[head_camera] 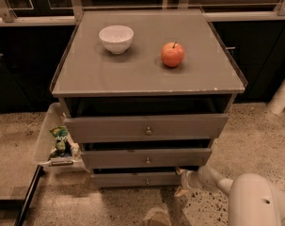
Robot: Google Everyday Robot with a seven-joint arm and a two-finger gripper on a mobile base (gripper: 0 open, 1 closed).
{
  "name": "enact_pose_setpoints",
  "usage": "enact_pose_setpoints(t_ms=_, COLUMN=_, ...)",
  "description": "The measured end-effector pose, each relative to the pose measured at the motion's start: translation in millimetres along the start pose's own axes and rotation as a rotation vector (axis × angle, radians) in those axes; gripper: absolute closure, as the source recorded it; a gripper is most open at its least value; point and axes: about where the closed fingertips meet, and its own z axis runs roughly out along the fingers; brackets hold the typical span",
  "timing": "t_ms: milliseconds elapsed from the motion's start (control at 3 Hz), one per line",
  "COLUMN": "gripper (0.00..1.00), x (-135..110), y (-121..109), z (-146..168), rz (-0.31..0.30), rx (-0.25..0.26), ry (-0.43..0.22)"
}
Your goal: Open bottom drawer
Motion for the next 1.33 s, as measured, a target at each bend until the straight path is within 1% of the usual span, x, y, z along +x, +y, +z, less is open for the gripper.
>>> enact_pose_setpoints(t_ms=1000, gripper=0.87, x=-5.1, y=-4.4, z=-8.9, rz=0.000, rx=0.000, ry=0.000)
enact_pose_setpoints(t_ms=1333, gripper=0.84, x=-5.1, y=-4.3, z=-8.9, rz=0.000, rx=0.000, ry=0.000)
